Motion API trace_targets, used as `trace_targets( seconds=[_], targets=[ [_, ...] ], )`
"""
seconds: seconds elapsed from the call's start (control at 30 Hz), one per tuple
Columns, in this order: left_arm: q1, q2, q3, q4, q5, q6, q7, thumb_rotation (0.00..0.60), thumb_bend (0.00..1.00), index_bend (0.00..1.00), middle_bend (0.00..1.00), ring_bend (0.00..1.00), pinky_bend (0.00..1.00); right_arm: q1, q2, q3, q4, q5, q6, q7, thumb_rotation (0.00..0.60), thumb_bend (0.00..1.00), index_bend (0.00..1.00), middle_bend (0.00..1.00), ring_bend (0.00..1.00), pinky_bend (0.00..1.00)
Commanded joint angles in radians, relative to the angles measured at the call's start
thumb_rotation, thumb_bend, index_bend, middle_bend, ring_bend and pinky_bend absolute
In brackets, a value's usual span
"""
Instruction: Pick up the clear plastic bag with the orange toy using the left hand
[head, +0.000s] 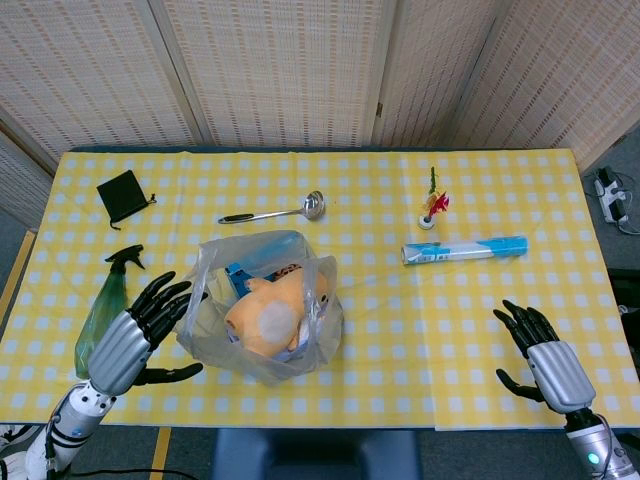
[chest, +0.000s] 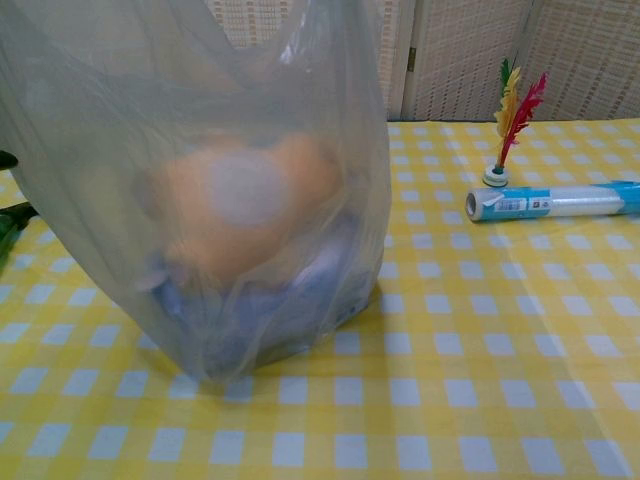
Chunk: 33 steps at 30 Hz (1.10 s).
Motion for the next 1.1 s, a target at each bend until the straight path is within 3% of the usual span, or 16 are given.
trace_targets(
  seconds=[0.03,0.4,1.1],
  targets=[
    [0.006,-0.003,0.008,-0.015,0.016,0.01,0.012,0.542,0.1,0.1,0.23,0.15,0.11,-0.002,0.002,-0.001,-0.003,-0.005,0.005,-0.001,0.6,0.34,0.0,0.0,0.0,0.0],
    [-0.011,-0.026,0.017,-0.036,0.04,-0.019,0.035,0.549,0.1,0.1,0.23,0.15,0.12,-0.009,0.008,-0.005,-0.009,-0.02,0.027,0.0,0.6,0.34,0.0,0.0,0.0,0.0],
    [-0.082,-0.085,0.005,0.042,-0.025,-0.108,-0.063,0.55,0.1,0.1,0.23,0.16,0.12,-0.007,0.009,0.004,-0.001,-0.001,0.017,0.006,0.6,0.34,0.0,0.0,0.0,0.0]
  ],
)
